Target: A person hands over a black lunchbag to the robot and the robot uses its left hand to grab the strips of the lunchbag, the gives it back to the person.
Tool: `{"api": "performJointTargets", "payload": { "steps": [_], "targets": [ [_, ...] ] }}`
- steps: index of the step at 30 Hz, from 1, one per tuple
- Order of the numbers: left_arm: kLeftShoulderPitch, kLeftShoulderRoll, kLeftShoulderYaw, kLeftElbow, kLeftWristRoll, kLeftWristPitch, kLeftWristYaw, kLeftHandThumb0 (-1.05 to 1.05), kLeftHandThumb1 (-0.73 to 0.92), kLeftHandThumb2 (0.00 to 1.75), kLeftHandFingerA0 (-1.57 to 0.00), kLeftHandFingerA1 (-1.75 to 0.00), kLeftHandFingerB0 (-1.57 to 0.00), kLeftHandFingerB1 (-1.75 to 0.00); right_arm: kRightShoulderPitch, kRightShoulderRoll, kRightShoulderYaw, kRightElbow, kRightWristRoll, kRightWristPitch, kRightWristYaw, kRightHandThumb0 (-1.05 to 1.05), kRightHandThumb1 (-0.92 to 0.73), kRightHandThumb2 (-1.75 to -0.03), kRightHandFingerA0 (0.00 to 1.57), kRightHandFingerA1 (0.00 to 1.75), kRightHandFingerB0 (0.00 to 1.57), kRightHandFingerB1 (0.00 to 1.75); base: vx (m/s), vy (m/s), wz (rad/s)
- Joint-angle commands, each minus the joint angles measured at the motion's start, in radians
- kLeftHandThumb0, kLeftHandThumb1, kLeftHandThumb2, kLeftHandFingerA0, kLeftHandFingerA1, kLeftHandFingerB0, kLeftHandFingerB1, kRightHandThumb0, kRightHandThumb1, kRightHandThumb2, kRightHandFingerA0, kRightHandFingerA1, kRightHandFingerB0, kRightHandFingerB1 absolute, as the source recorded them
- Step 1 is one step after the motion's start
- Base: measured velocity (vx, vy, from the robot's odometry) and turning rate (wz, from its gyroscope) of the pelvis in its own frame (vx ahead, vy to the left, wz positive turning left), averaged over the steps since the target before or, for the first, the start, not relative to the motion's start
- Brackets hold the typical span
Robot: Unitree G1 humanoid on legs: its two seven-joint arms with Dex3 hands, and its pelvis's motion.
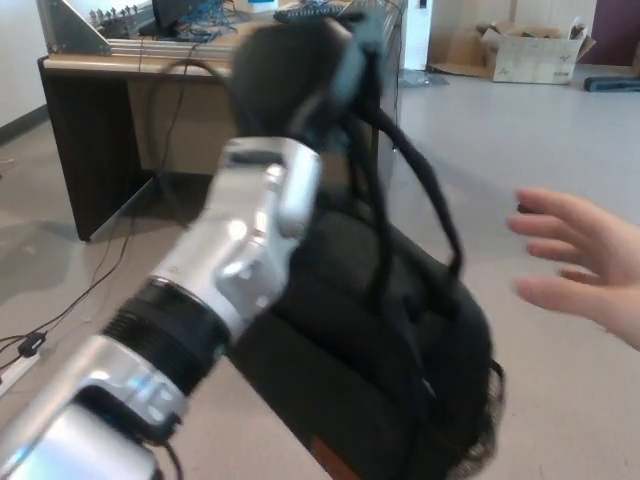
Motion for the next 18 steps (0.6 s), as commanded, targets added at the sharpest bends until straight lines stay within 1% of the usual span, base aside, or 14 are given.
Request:
{"api": "performJointTargets", "payload": {
  "steps": [1,4,5,7,10,12,16,17,18],
  "targets": [
    [-0.063,0.243,0.198,0.065,0.0,-0.451,0.475,-0.1,0.59,0.57,-0.9,-1.75,-0.66,-1.75,-0.022,-0.017,0.004,0.011,-0.004,0.024,-0.003,-0.82,-0.77,-0.71,0.42,0.45,0.36,0.39,0.0,0.0,0.0],
    [-0.049,0.273,0.217,0.067,-0.002,-0.479,0.476,-0.12,0.6,0.57,-0.88,-1.75,-0.65,-1.75,-0.02,-0.016,0.006,0.009,-0.009,0.026,-0.012,-0.84,-0.77,-0.72,0.42,0.45,0.35,0.38,0.0,0.0,0.0],
    [-0.042,0.283,0.227,0.066,-0.006,-0.49,0.474,-0.13,0.61,0.57,-0.88,-1.75,-0.66,-1.75,-0.017,-0.015,0.006,0.009,-0.009,0.022,-0.013,-0.8,-0.86,-0.66,0.43,0.43,0.38,0.37,0.0,0.0,0.0],
    [-0.017,0.339,0.23,0.056,0.025,-0.522,0.512,-0.09,0.6,0.56,-0.85,-1.75,-0.64,-1.75,-0.017,-0.018,0.01,0.01,-0.016,0.023,-0.018,-0.8,-0.86,-0.66,0.42,0.42,0.37,0.37,0.0,0.0,0.0],
    [0.016,0.37,0.248,0.03,0.032,-0.537,0.521,-0.1,0.58,0.55,-0.86,-1.75,-0.63,-1.75,-0.017,-0.02,0.013,0.01,-0.019,0.02,-0.02,-0.8,-0.86,-0.66,0.42,0.43,0.37,0.37,0.0,0.0,0.0],
    [0.103,0.428,0.294,-0.033,0.024,-0.579,0.533,-0.09,0.61,0.56,-0.86,-1.75,-0.62,-1.75,-0.019,-0.022,0.014,0.013,-0.02,0.02,-0.019,-0.8,-0.86,-0.66,0.43,0.43,0.37,0.37,0.0,0.0,0.0],
    [0.188,0.461,0.338,-0.091,0.016,-0.605,0.535,-0.11,0.59,0.55,-0.85,-1.75,-0.63,-1.75,-0.02,-0.024,0.015,0.017,-0.021,0.019,-0.022,-0.79,-0.86,-0.66,0.44,0.43,0.37,0.37,0.0,0.0,0.0],
    [0.239,0.483,0.358,-0.12,0.011,-0.631,0.533,-0.08,0.56,0.55,-0.87,-1.75,-0.64,-1.75,-0.018,-0.023,0.014,0.018,-0.02,0.016,-0.023,-0.79,-0.86,-0.66,0.44,0.43,0.38,0.37,0.0,0.0,0.0],
    [0.305,0.501,0.383,-0.161,0.008,-0.647,0.533,-0.08,0.56,0.55,-0.87,-1.75,-0.65,-1.75,-0.016,-0.02,0.012,0.02,-0.015,0.015,-0.021,-0.78,-0.85,-0.66,0.43,0.43,0.38,0.37,0.0,0.0,0.0]
  ]
}}
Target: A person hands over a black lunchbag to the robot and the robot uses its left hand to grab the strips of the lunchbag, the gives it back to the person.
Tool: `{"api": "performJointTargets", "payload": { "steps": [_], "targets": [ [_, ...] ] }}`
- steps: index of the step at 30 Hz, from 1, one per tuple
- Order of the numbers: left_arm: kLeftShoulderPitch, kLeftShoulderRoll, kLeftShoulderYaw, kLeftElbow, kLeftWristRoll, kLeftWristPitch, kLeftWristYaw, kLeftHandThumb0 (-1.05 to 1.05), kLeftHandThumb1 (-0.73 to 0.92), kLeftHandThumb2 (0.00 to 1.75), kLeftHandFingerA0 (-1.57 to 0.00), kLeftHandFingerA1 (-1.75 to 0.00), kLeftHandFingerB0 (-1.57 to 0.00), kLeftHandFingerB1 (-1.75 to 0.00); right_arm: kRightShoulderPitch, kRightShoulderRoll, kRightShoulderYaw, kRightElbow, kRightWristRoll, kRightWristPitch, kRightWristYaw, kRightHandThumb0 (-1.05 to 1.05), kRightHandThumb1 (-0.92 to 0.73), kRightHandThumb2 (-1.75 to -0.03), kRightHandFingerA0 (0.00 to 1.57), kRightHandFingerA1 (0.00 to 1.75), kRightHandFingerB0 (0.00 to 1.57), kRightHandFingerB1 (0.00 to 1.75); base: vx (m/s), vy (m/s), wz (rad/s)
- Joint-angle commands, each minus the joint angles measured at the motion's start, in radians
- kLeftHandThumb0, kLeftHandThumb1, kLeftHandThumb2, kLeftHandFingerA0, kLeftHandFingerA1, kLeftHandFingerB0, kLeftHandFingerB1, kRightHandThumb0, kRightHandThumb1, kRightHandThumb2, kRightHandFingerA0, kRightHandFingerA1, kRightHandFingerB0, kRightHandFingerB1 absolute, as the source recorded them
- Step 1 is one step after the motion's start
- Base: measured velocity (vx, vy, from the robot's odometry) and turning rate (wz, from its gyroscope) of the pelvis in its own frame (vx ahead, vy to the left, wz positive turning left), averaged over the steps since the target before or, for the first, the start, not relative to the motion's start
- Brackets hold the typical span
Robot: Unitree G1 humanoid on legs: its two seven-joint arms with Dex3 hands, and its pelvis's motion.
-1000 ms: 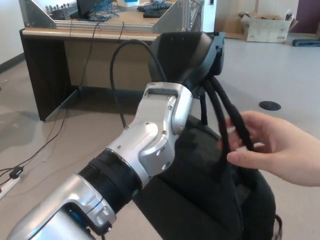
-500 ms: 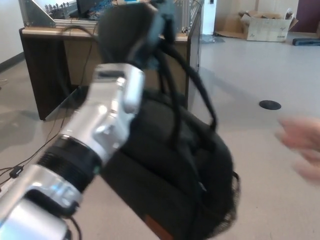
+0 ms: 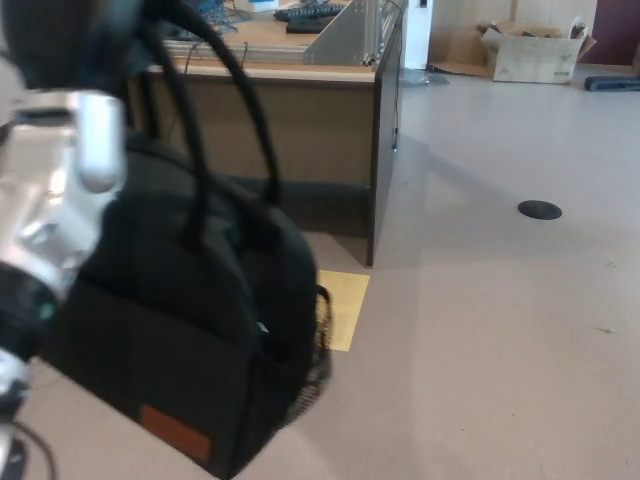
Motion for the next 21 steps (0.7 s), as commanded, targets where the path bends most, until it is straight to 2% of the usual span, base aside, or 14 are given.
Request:
{"api": "performJointTargets", "payload": {
  "steps": [1,9,10,11,14,15,16,18,19,20,21],
  "targets": [
    [0.255,0.2,0.179,-0.194,0.004,-0.385,0.306,-0.1,0.57,0.55,-0.86,-1.75,-0.64,-1.75,-0.013,-0.018,0.004,0.018,-0.01,0.016,-0.018,-0.78,-0.85,-0.66,0.42,0.43,0.37,0.37,0.0,0.0,0.0],
    [0.635,0.242,0.314,-0.36,0.041,-0.391,0.357,-0.15,0.58,0.56,-0.9,-1.75,-0.67,-1.75,0.01,-0.007,0.001,0.018,-0.003,0.01,-0.014,-0.76,-0.85,-0.66,0.42,0.43,0.37,0.36,0.0,0.0,0.0],
    [0.71,0.231,0.345,-0.371,0.024,-0.407,0.36,-0.15,0.59,0.56,-0.9,-1.75,-0.67,-1.75,0.01,-0.005,-0.002,0.018,0.001,0.01,-0.014,-0.73,-0.67,-1.08,0.38,0.57,0.23,0.47,0.0,0.0,0.0],
    [0.763,0.225,0.365,-0.379,0.017,-0.422,0.369,-0.13,0.57,0.56,-0.89,-1.75,-0.7,-1.72,0.013,-0.004,-0.004,0.017,0.003,0.008,-0.014,-0.74,-0.68,-1.08,0.38,0.57,0.23,0.47,0.0,0.0,0.0],
    [0.874,0.209,0.405,-0.376,0.021,-0.425,0.392,-0.11,0.55,0.54,-0.87,-1.75,-0.69,-1.75,0.017,-0.002,-0.008,0.014,0.009,0.01,-0.013,-0.76,-0.68,-1.09,0.37,0.56,0.23,0.46,0.0,0.0,0.0],
    [0.903,0.204,0.412,-0.359,0.02,-0.442,0.402,-0.08,0.36,0.79,-1.23,-1.41,-1.03,-1.3,0.018,0.0,-0.012,0.014,0.015,0.017,-0.007,-0.73,-0.66,-1.08,0.37,0.56,0.22,0.46,0.0,0.0,0.0],
    [0.917,0.203,0.413,-0.344,0.026,-0.449,0.416,-0.05,0.37,0.79,-1.24,-1.41,-1.04,-1.31,0.018,0.0,-0.012,0.014,0.015,0.016,-0.008,-0.79,-0.78,-0.68,0.41,0.45,0.35,0.38,0.0,0.0,0.0],
    [0.953,0.199,0.414,-0.303,0.037,-0.465,0.443,-0.03,0.37,0.79,-1.24,-1.41,-1.06,-1.31,0.017,0.001,-0.014,0.014,0.016,0.016,-0.008,-0.79,-0.78,-0.68,0.41,0.45,0.36,0.38,0.0,0.0,0.0],
    [0.982,0.195,0.415,-0.281,0.029,-0.481,0.437,0.01,0.37,0.79,-1.24,-1.4,-1.06,-1.3,0.017,0.002,-0.013,0.014,0.015,0.019,-0.009,-0.74,-0.68,-1.08,0.37,0.56,0.23,0.47,0.0,0.0,0.0],
    [1.004,0.192,0.402,-0.237,0.032,-0.508,0.452,0.05,0.34,0.78,-1.23,-1.38,-1.06,-1.28,0.014,0.002,-0.009,0.018,0.007,0.014,-0.019,-0.78,-0.77,-0.69,0.42,0.45,0.35,0.38,0.0,0.0,0.0],
    [1.019,0.191,0.389,-0.198,0.04,-0.528,0.466,0.08,0.32,0.78,-1.22,-1.37,-1.04,-1.26,0.011,0.003,-0.007,0.02,0.003,0.012,-0.025,-0.78,-0.77,-0.69,0.42,0.45,0.35,0.38,0.0,0.0,0.0]
  ]
}}
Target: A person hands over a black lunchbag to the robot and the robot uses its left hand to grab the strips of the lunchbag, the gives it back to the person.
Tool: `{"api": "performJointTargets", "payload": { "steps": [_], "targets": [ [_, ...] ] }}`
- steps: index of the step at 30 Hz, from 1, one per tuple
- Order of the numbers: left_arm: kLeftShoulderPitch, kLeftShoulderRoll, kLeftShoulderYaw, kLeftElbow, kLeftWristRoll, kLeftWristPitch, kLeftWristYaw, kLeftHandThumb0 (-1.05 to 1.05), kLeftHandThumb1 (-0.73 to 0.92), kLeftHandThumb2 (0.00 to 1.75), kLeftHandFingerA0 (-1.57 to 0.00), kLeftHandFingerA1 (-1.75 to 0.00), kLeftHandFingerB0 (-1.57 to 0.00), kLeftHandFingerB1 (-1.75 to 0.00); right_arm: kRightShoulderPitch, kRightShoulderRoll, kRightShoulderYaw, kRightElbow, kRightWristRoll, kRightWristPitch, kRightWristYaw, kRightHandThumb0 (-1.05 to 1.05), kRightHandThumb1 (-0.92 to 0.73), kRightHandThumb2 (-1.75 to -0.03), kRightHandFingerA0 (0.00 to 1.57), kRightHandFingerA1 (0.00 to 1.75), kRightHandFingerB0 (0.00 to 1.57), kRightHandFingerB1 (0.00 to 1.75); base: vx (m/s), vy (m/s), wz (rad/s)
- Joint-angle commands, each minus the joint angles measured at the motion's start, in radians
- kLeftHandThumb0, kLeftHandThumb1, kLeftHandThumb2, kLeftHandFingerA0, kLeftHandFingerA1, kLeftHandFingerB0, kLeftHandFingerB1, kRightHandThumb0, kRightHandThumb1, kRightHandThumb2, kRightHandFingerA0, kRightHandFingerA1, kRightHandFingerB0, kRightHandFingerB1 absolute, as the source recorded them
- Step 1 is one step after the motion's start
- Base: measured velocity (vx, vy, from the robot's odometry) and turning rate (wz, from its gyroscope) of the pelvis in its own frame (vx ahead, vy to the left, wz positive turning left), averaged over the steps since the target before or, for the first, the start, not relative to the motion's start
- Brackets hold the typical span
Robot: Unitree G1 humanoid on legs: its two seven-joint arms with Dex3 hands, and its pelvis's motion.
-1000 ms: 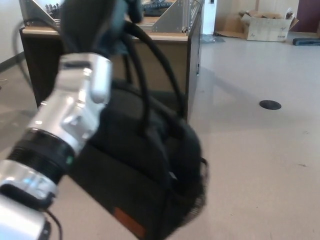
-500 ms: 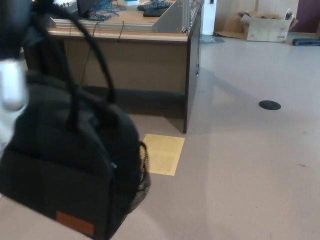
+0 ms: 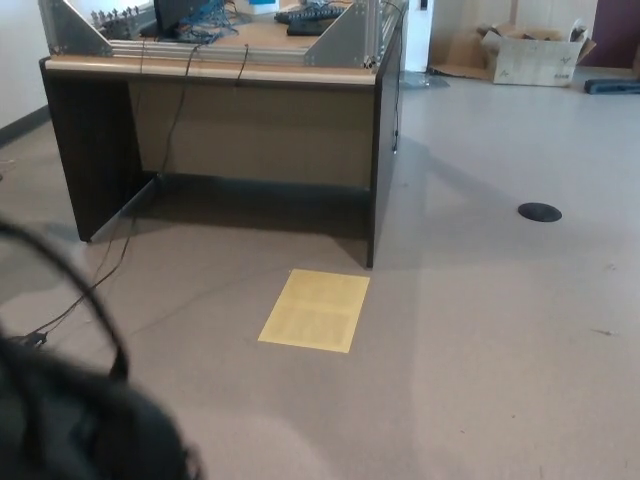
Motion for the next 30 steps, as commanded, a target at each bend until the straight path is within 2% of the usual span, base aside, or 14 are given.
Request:
{"api": "performJointTargets", "payload": {
  "steps": [1,2,5,6,8,9,10,13,16,17,26,27,29,30],
  "targets": [
    [0.177,0.026,0.043,0.103,0.031,-0.245,0.236,0.08,0.32,0.78,-1.22,-1.37,-1.04,-1.26,0.004,0.001,-0.004,0.016,0.003,0.012,-0.026,-0.78,-0.77,-0.69,0.42,0.45,0.35,0.38,0.0,0.0,0.0],
    [0.184,0.027,0.032,0.131,0.038,-0.266,0.25,0.1,0.47,0.52,-0.9,-1.75,-0.72,-1.66,0.005,0.002,-0.002,0.015,-0.001,0.012,-0.032,-0.74,-0.84,-0.65,0.43,0.43,0.38,0.37,0.0,0.0,0.0],
    [0.2,0.02,-0.01,0.212,0.066,-0.309,0.293,0.15,0.46,0.53,-0.88,-1.73,-0.72,-1.62,0.003,0.002,-0.001,0.013,-0.003,0.006,-0.039,-0.72,-0.84,-0.65,0.44,0.44,0.38,0.38,0.0,0.0,0.0],
    [0.201,0.015,-0.019,0.236,0.066,-0.325,0.301,0.15,0.47,0.52,-0.92,-1.74,-0.72,-1.51,0.0,0.004,-0.003,0.011,0.002,0.011,-0.032,-0.73,-0.84,-0.65,0.43,0.43,0.37,0.38,0.0,0.0,0.0],
    [0.2,0.007,-0.039,0.277,0.083,-0.335,0.338,0.08,0.49,0.53,-0.94,-1.75,-0.74,-1.52,-0.004,0.005,-0.003,0.012,-0.001,0.013,-0.041,-0.73,-0.83,-0.65,0.44,0.44,0.38,0.38,0.0,0.0,0.0],
    [0.204,0.004,-0.051,0.296,0.091,-0.344,0.351,0.08,0.47,0.53,-0.89,-1.73,-0.73,-1.63,-0.004,0.005,-0.003,0.012,0.0,0.011,-0.042,-0.73,-0.83,-0.65,0.44,0.44,0.38,0.38,0.0,0.0,0.0],
    [0.209,0.002,-0.063,0.314,0.1,-0.346,0.365,0.06,0.49,0.53,-0.93,-1.74,-0.74,-1.51,-0.005,0.006,-0.003,0.014,-0.001,0.01,-0.043,-0.75,-0.84,-0.65,0.44,0.45,0.38,0.38,0.0,0.0,0.0],
    [0.228,-0.015,-0.1,0.384,0.116,-0.343,0.406,0.08,0.47,0.53,-0.89,-1.73,-0.72,-1.63,-0.009,0.006,-0.001,0.016,-0.003,0.014,-0.044,-0.77,-0.84,-0.65,0.42,0.45,0.38,0.38,0.0,0.0,0.0],
    [0.235,-0.011,-0.129,0.44,0.13,-0.34,0.445,0.07,0.47,0.53,-0.88,-1.73,-0.7,-1.61,-0.015,0.005,-0.001,0.018,-0.003,0.013,-0.043,-0.8,-0.77,-0.7,0.41,0.47,0.35,0.39,0.0,0.0,0.0],
    [0.232,-0.007,-0.14,0.459,0.136,-0.343,0.461,0.07,0.5,0.54,-0.95,-1.73,-0.73,-1.48,-0.016,0.006,-0.002,0.019,-0.001,0.014,-0.041,-0.81,-0.77,-0.7,0.41,0.46,0.35,0.39,0.0,0.0,0.0],
    [0.225,0.01,-0.191,0.53,0.143,-0.364,0.518,0.02,0.49,0.54,-0.91,-1.7,-0.75,-1.58,-0.014,0.002,0.002,0.024,-0.008,0.015,-0.055,-0.76,-0.84,-0.65,0.42,0.45,0.38,0.38,0.0,0.0,0.0],
    [0.22,0.008,-0.194,0.534,0.142,-0.359,0.522,0.02,0.51,0.55,-0.98,-1.73,-0.77,-1.49,-0.011,0.001,0.002,0.025,-0.009,0.013,-0.057,-0.8,-0.77,-0.7,0.41,0.47,0.35,0.39,0.0,0.0,0.0],
    [0.199,0.006,-0.199,0.546,0.133,-0.369,0.524,0.03,0.49,0.53,-0.96,-1.73,-0.75,-1.5,-0.005,-0.001,0.001,0.023,-0.007,0.011,-0.057,-0.76,-0.85,-0.66,0.43,0.45,0.38,0.38,0.0,0.0,0.0],
    [0.183,0.011,-0.198,0.543,0.126,-0.375,0.515,0.04,0.48,0.53,-0.93,-1.71,-0.77,-1.61,-0.004,-0.003,0.004,0.02,-0.012,0.01,-0.064,-0.76,-0.85,-0.66,0.43,0.45,0.39,0.37,0.0,0.0,0.0]
  ]
}}
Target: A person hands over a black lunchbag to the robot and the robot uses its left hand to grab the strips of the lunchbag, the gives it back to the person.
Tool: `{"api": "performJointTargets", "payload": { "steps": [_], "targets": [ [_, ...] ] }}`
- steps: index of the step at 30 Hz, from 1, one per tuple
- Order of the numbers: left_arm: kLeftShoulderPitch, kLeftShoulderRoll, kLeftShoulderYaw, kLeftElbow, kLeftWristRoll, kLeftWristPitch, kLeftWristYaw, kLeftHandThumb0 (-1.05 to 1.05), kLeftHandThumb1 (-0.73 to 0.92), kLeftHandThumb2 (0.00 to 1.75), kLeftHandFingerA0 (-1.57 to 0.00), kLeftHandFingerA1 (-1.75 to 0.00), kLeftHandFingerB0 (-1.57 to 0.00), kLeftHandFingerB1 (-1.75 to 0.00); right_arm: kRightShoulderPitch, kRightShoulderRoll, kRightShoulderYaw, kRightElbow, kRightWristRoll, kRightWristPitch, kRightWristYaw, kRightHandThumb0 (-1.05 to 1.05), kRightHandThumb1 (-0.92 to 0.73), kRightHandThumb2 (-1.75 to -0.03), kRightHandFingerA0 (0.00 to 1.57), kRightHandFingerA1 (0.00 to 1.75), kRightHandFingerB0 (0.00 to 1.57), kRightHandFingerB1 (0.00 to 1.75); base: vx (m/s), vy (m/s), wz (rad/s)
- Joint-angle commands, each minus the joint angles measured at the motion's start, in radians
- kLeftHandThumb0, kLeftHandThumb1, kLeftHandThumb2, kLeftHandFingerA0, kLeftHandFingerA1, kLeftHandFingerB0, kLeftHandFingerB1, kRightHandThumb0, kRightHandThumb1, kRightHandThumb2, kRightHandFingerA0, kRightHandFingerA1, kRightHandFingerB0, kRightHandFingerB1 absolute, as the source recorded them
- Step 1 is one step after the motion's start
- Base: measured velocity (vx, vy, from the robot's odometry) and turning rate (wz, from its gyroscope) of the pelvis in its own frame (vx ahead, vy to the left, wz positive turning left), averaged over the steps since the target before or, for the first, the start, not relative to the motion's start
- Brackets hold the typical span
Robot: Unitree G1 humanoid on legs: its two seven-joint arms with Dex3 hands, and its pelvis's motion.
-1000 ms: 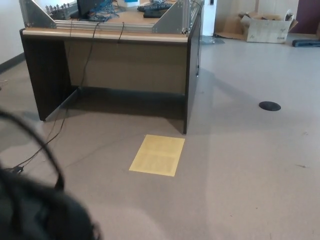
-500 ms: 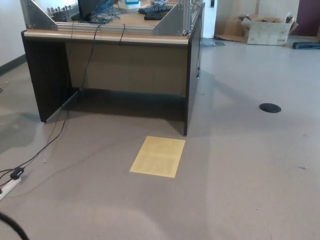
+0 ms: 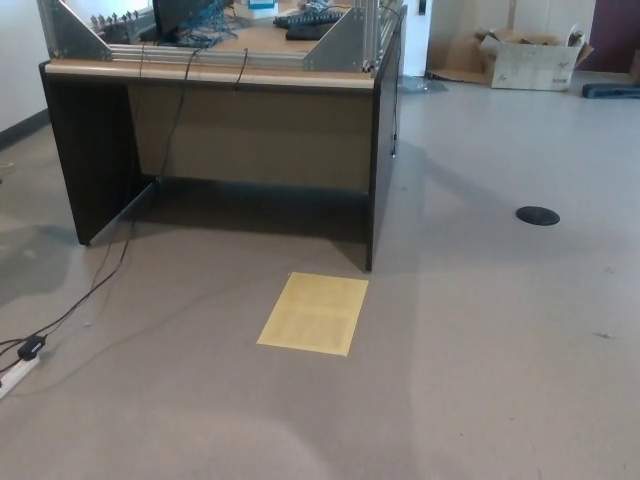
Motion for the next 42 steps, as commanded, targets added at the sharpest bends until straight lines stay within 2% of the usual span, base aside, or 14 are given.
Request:
{"api": "performJointTargets", "payload": {
  "steps": [1,5,16,17,18,23,24,25,28,29,32,33,38,42],
  "targets": [
    [-0.066,0.036,-0.006,0.007,0.015,-0.055,0.084,0.07,0.45,0.54,-0.99,-1.73,-0.79,-1.5,0.003,-0.01,0.002,0.002,-0.007,0.009,-0.03,-0.8,-0.77,-0.71,0.41,0.47,0.36,0.39,0.0,0.0,0.0],
    [-0.162,0.064,0.008,-0.035,-0.001,-0.057,0.039,0.02,0.51,0.53,-0.86,-1.75,-0.69,-1.67,0.01,-0.006,-0.001,0.006,-0.004,-0.004,-0.037,-0.78,-0.77,-0.69,0.43,0.47,0.37,0.39,0.0,0.0,0.02],
    [-0.597,0.065,-0.011,-0.124,-0.002,0.03,-0.176,-0.12,0.61,0.54,-0.82,-1.75,-0.58,-1.75,0.005,-0.013,-0.003,-0.002,0.0,0.011,-0.031,-0.76,-0.85,-0.66,0.42,0.44,0.38,0.37,0.0,0.0,0.0],
    [-0.629,0.067,-0.017,-0.119,-0.004,0.016,-0.191,-0.13,0.59,0.54,-0.83,-1.75,-0.58,-1.73,0.003,-0.012,-0.005,-0.002,0.003,0.01,-0.029,-0.74,-0.68,-1.09,0.36,0.56,0.23,0.47,0.0,0.0,0.0],
    [-0.665,0.062,-0.023,-0.117,-0.006,0.013,-0.208,-0.12,0.56,0.55,-0.84,-1.75,-0.58,-1.75,0.0,-0.012,-0.005,-0.003,0.002,0.012,-0.03,-0.76,-0.85,-0.66,0.41,0.44,0.37,0.38,0.0,0.0,0.0],
    [-0.893,0.009,-0.088,-0.044,0.043,0.094,-0.255,-0.17,0.59,0.55,-0.89,-1.75,-0.63,-1.75,-0.003,-0.015,-0.006,-0.003,0.002,0.004,-0.03,-0.74,-0.85,-0.65,0.41,0.45,0.37,0.38,0.0,0.0,0.0],
    [-0.948,-0.007,-0.103,-0.019,0.042,0.103,-0.285,-0.17,0.6,0.56,-0.88,-1.75,-0.63,-1.75,-0.004,-0.016,-0.004,-0.001,-0.001,0.007,-0.031,-0.72,-0.68,-1.09,0.36,0.57,0.21,0.47,0.0,0.0,0.0],
    [-0.991,-0.021,-0.115,0.003,0.046,0.12,-0.299,-0.17,0.6,0.56,-0.87,-1.75,-0.62,-1.75,-0.005,-0.016,-0.005,0.0,0.001,0.007,-0.031,-0.76,-0.81,-0.66,0.41,0.46,0.35,0.38,0.0,0.0,0.0],
    [-1.066,-0.044,-0.145,0.049,0.058,0.149,-0.308,-0.18,0.6,0.55,-0.86,-1.75,-0.61,-1.75,-0.01,-0.013,-0.01,0.001,0.006,0.001,-0.029,-0.74,-0.84,-0.65,0.41,0.45,0.37,0.39,0.0,0.0,0.0],
    [-1.111,-0.06,-0.165,0.076,0.065,0.163,-0.322,-0.21,0.6,0.56,-0.87,-1.75,-0.61,-1.75,-0.012,-0.014,-0.009,0.0,0.004,0.004,-0.028,-0.72,-0.68,-1.08,0.37,0.57,0.22,0.47,0.0,0.0,0.0],
    [-1.222,-0.097,-0.231,0.155,0.103,0.178,-0.316,-0.22,0.59,0.56,-0.88,-1.75,-0.63,-1.75,-0.016,-0.01,-0.01,0.0,0.007,0.007,-0.024,-0.75,-0.68,-1.09,0.37,0.58,0.21,0.47,0.0,0.0,0.0],
    [-1.245,-0.107,-0.245,0.175,0.105,0.183,-0.316,-0.23,0.6,0.56,-0.89,-1.75,-0.63,-1.75,-0.017,-0.01,-0.008,-0.001,0.004,0.01,-0.026,-0.76,-0.85,-0.66,0.4,0.43,0.36,0.37,0.0,0.0,0.0],
    [-1.377,-0.192,-0.325,0.256,0.116,0.218,-0.363,-0.21,0.57,0.56,-0.86,-1.75,-0.66,-1.62,-0.018,-0.011,-0.003,-0.001,-0.002,0.008,-0.027,-0.78,-0.79,-0.69,0.41,0.46,0.34,0.38,0.0,0.0,0.0],
    [-1.472,-0.27,-0.368,0.297,0.114,0.24,-0.397,-0.26,0.63,0.56,-0.81,-1.75,-0.56,-1.72,-0.027,-0.009,0.01,-0.001,-0.014,0.014,-0.028,-0.75,-0.86,-0.66,0.42,0.43,0.37,0.37,0.0,0.0,0.0]
  ]
}}
